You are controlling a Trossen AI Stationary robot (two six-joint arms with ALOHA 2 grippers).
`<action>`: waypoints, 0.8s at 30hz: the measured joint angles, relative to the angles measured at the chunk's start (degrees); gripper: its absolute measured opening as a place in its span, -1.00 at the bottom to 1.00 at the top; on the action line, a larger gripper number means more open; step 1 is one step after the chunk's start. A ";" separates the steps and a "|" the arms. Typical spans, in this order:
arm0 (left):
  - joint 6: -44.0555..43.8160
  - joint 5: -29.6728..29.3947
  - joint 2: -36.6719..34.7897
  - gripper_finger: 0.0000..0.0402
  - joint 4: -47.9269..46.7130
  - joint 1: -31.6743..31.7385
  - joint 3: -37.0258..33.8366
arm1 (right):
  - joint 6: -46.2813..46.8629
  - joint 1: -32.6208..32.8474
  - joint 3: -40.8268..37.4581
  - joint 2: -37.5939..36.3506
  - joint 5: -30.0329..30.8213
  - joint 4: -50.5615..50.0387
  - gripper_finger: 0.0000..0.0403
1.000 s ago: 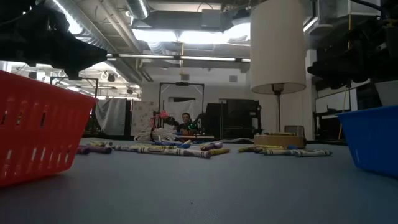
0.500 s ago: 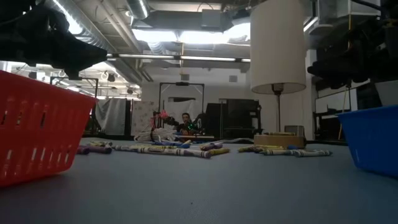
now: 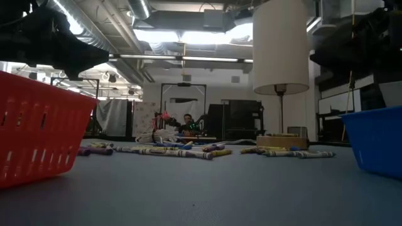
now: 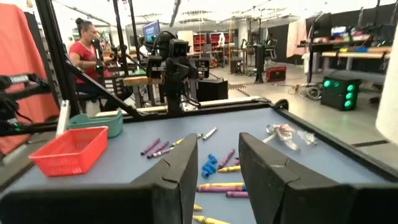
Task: Sort crayons
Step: Put the green crayon into the blue basket
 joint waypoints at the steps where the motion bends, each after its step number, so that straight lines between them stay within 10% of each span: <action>1: 0.00 0.00 0.00 -0.51 0.00 0.02 -0.02 | 0.64 0.01 -0.01 0.01 0.07 0.41 -0.42; 12: 0.02 -0.35 0.00 -0.51 0.00 0.02 0.00 | 1.71 0.00 0.01 2.34 7.54 15.05 -0.42; 24: 0.00 -0.33 0.00 -0.51 0.00 0.01 0.00 | -7.76 0.00 9.38 27.28 9.23 12.25 -0.42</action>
